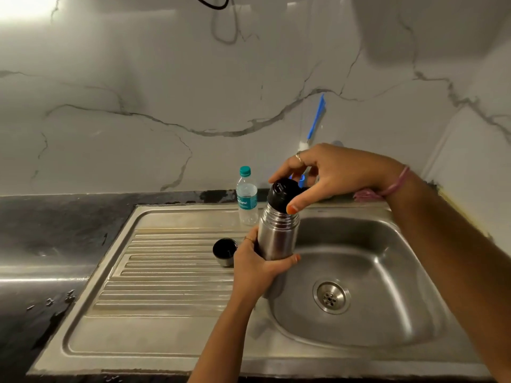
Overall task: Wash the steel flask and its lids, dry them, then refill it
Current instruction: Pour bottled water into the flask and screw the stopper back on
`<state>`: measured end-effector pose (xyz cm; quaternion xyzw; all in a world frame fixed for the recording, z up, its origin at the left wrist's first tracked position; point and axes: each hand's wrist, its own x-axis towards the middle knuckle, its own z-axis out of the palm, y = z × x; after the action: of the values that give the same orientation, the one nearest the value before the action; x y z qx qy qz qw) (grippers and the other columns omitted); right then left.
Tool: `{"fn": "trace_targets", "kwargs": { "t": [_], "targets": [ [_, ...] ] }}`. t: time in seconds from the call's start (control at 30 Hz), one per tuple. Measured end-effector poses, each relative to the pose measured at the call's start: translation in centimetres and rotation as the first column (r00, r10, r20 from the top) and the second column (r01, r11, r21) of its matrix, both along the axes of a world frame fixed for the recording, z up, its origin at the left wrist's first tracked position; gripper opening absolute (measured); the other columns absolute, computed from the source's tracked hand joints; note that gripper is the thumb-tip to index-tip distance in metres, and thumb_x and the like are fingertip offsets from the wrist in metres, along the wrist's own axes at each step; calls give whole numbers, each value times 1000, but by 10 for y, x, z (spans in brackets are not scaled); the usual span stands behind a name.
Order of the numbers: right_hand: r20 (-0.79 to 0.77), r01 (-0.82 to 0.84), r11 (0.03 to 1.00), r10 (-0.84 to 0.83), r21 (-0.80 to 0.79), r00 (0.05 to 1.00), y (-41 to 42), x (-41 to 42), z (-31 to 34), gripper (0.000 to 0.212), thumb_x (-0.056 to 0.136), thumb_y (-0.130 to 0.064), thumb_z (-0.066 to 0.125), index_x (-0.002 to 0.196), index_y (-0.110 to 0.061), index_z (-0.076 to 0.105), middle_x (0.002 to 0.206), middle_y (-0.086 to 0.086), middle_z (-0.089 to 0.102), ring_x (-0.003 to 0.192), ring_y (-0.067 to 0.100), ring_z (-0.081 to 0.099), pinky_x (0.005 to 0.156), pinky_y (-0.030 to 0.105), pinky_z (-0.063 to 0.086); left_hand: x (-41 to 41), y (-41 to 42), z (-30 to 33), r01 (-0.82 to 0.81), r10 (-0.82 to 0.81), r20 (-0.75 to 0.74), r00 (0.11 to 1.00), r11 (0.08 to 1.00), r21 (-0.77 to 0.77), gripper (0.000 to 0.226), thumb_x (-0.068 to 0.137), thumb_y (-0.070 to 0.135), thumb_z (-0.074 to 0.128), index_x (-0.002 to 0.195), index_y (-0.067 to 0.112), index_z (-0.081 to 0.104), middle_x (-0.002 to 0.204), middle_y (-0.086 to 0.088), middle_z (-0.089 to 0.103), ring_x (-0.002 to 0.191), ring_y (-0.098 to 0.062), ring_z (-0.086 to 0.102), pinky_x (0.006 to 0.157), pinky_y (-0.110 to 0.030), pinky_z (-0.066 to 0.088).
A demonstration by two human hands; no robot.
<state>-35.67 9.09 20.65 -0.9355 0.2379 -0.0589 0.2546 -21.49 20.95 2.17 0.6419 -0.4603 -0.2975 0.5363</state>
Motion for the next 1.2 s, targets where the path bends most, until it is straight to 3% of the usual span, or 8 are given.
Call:
{"fn": "trace_targets", "kwargs": {
  "t": [0.17,0.33,0.43,0.57,0.67,0.77,0.97,1.2],
  "targets": [
    [-87,80,976,-99,-202,991,2,8,-2,67,67,-68,61,120,-27,59,74,-13,57,68,4,55,62,15,38,-9,-3,6,20,-20,10,1000,1000,0,68,59,18,95,108,42,53,101,20,65,91,13,62,70,-6,49],
    [-114,-34,999,36,21,993,-8,-13,7,81,67,-55,73,138,-47,37,126,-31,49,109,-4,54,78,13,44,-11,-7,3,15,-14,-19,1000,1000,9,71,58,19,95,114,36,55,102,17,66,90,11,62,69,-6,49],
    [-99,-56,998,56,7,994,-7,-15,1,62,72,-32,80,127,-42,53,100,-39,58,94,-11,58,71,5,43,-13,-9,1,17,-17,-9,1000,1000,20,71,58,22,95,115,37,53,102,18,65,91,12,61,69,-6,49],
    [-43,53,992,-58,-111,997,-6,-9,-7,58,60,-55,79,109,-30,61,79,-12,65,68,-7,58,65,15,42,-13,-9,-1,19,-19,12,1000,1000,17,71,59,21,95,111,42,52,103,18,65,92,10,61,72,-8,50],
    [-62,74,997,-76,-32,995,-13,-14,-12,78,54,-66,73,122,-34,52,101,-14,61,84,-3,59,71,16,43,-12,-9,-3,25,-25,0,1000,1000,16,71,58,20,95,113,38,54,104,15,67,92,6,63,72,-11,52],
    [-91,-3,995,12,99,996,-18,-18,-20,86,64,-49,79,138,-47,35,125,-24,51,108,0,55,79,17,45,-12,-12,-4,23,-23,10,1000,1000,12,71,57,21,95,114,36,56,103,13,68,91,3,64,75,-14,54],
    [54,-18,994,12,109,998,-9,-15,-36,61,63,-27,87,116,-31,58,100,-17,60,90,-9,56,75,6,42,-10,-13,-8,49,-51,62,997,998,27,67,56,22,96,107,39,56,100,12,68,90,1,65,76,-20,56],
    [68,-26,992,17,125,998,-12,-18,-43,64,67,-34,84,125,-38,56,116,-19,58,108,2,54,96,30,47,-12,-10,-10,58,-58,6,998,997,49,66,58,15,95,110,32,59,99,10,70,88,-1,67,71,-16,55]
  ]
}}
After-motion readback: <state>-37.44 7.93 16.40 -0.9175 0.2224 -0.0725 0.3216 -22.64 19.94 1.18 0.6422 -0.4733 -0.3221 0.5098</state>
